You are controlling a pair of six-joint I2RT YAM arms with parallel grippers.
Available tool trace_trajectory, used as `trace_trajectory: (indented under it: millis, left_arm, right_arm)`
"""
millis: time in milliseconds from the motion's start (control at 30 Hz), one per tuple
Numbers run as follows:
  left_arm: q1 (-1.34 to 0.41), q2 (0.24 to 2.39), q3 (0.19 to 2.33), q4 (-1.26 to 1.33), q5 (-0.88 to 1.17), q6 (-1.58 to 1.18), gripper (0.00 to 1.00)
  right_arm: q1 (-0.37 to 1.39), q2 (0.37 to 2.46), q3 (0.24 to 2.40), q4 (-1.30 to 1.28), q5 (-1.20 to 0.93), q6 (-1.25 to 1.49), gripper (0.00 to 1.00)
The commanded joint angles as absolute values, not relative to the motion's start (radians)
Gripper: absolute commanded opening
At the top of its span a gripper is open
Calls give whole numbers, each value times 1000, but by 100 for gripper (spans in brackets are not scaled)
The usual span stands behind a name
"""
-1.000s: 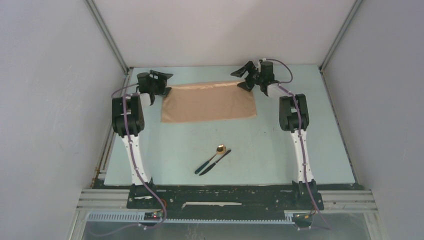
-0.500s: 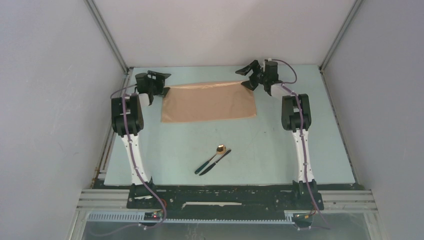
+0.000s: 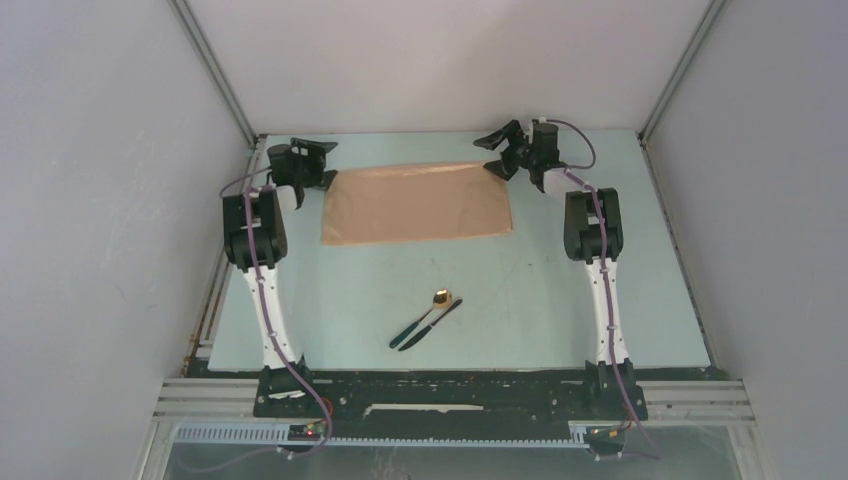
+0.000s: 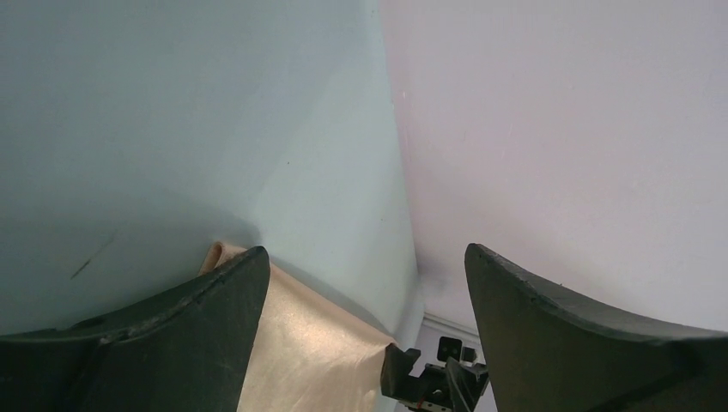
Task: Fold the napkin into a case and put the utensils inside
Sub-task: Smooth out the rectangle-folded napkin at the center of the board.
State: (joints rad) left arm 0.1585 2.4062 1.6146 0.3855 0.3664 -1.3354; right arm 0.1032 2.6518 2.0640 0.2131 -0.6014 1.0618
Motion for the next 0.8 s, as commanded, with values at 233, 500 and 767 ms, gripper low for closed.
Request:
trace_trajectory:
  millis: [233, 500, 767]
  left_arm:
    - [198, 2396, 1649, 366, 346, -1266, 94]
    - [174, 2293, 1851, 132, 399, -979, 95]
    - [43, 2170, 1733, 198, 428, -954, 95]
  right_arm:
    - [55, 2689, 2095, 227, -581, 1070, 100]
    - [21, 2626, 2267, 31, -676, 884, 100]
    - [143, 2432, 2050, 117, -634, 856, 100]
